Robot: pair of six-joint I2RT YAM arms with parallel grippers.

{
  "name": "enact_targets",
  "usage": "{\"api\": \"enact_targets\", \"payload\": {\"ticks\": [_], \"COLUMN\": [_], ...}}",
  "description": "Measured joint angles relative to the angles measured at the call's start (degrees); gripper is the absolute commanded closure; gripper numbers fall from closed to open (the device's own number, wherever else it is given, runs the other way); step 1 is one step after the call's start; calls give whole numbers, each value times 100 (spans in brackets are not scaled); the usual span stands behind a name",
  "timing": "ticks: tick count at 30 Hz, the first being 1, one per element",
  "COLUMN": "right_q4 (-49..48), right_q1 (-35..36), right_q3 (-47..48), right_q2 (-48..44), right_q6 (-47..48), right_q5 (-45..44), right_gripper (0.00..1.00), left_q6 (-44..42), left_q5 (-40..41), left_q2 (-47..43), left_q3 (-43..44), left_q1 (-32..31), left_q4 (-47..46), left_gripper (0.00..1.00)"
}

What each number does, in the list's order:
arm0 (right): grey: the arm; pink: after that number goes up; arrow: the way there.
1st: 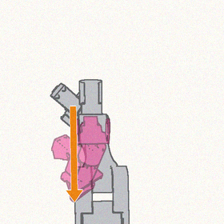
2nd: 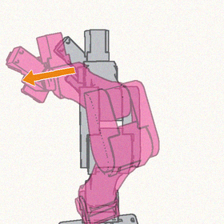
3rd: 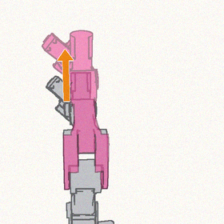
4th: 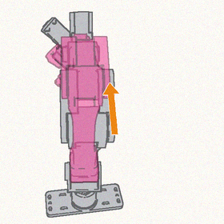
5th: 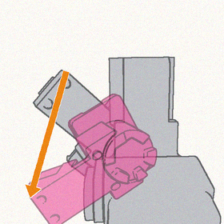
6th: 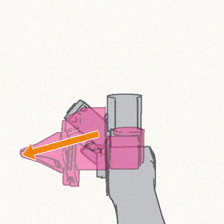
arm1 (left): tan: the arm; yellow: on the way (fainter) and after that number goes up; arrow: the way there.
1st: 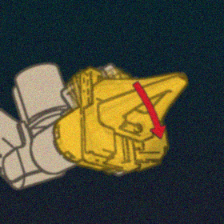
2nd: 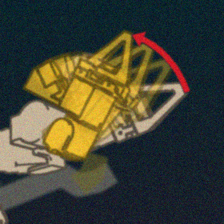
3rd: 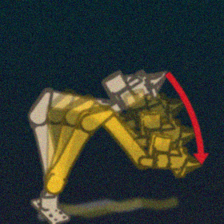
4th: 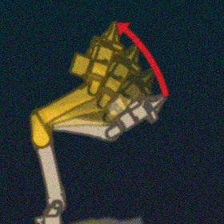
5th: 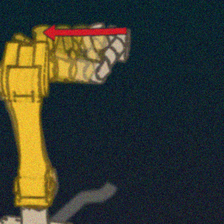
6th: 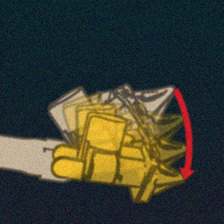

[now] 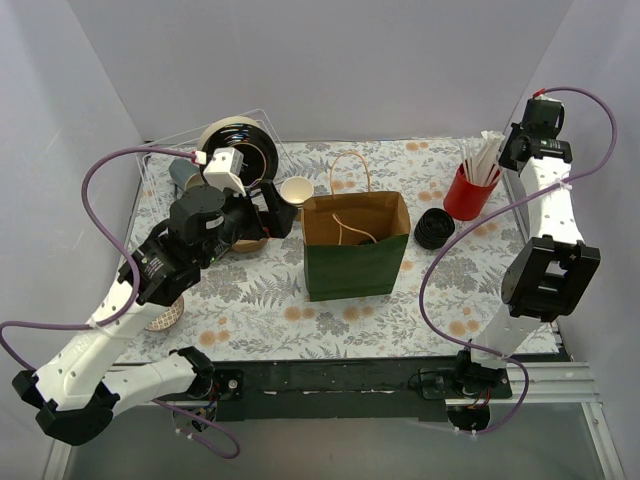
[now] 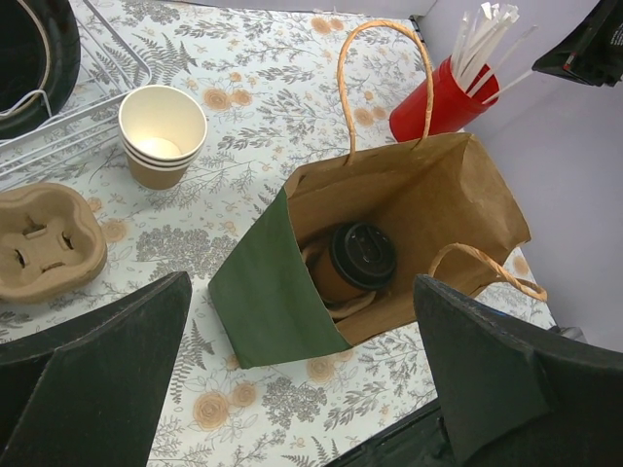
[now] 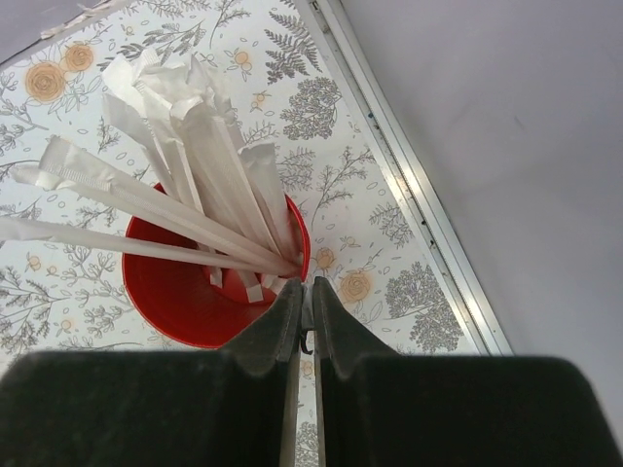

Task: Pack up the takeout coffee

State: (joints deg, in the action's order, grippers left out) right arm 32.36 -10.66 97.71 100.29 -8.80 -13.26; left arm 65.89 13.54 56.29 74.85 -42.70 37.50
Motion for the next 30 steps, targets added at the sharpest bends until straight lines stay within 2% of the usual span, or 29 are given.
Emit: {"api": "enact_targets", "payload": {"ticks": [30], "right_q4": [229], "right_q1": [-15], "right_q3": [203], "right_q2": [-308], "right_q6": [634], "right_q5": [487], "right_gripper": [96], "left_q6": [48], "left_q5": [-70], "left_q2": [-153], "left_q3": [-2], "left_q1": [0], "left_q4": [-17], "left_gripper": [2]}}
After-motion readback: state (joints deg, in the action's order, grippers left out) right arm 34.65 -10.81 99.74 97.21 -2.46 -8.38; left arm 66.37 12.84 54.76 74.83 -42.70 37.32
